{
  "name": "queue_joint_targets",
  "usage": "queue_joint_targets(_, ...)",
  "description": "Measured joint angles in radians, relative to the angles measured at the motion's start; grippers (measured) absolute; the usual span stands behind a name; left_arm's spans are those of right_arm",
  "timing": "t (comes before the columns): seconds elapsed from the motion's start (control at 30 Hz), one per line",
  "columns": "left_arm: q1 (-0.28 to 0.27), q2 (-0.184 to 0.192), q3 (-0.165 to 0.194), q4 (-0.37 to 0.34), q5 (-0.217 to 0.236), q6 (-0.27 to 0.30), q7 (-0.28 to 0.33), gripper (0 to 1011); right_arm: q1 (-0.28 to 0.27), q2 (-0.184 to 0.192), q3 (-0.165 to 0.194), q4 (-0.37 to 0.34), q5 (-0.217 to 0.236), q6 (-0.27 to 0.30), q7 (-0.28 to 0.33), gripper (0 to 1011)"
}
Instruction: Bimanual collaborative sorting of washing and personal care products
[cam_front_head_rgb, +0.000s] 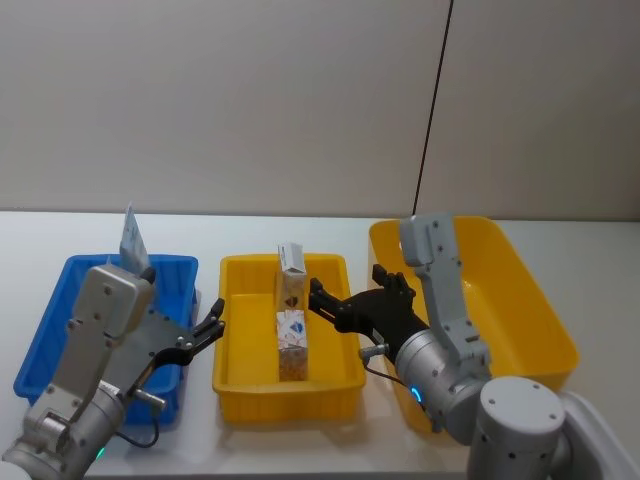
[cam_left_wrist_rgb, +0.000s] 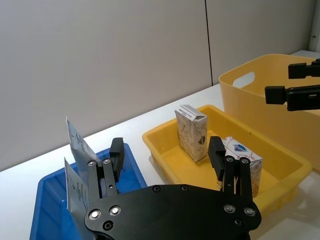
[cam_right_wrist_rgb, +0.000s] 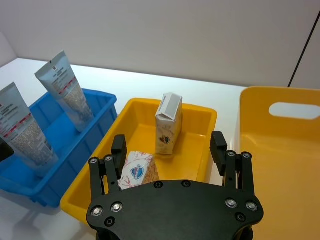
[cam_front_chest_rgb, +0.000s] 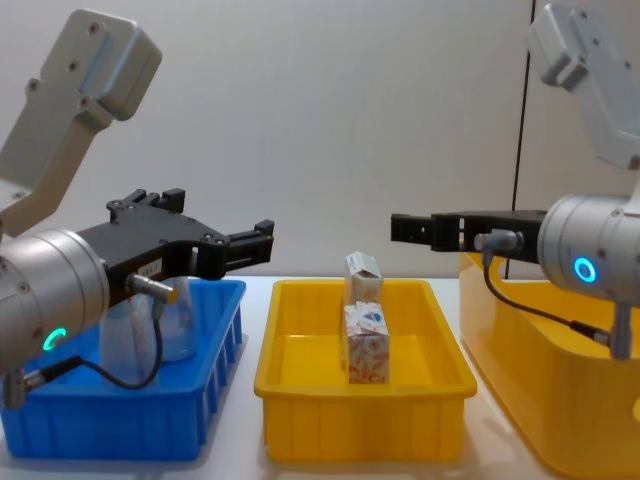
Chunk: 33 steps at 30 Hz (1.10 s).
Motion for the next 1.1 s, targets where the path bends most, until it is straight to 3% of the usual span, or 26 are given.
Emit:
queue_joint_targets(0.53,0.000,0.000,0.000,0.000,0.000,0.000,0.000,1001,0.031,-0.060,0.007,0.027,0.005,0.139,-0.035,1002)
queue_joint_targets(1.1,0.000,0.000,0.000,0.000,0.000,0.000,0.000,1001,0.086,-0.105,0.001,0.120,0.005,0.179,-0.025,1002)
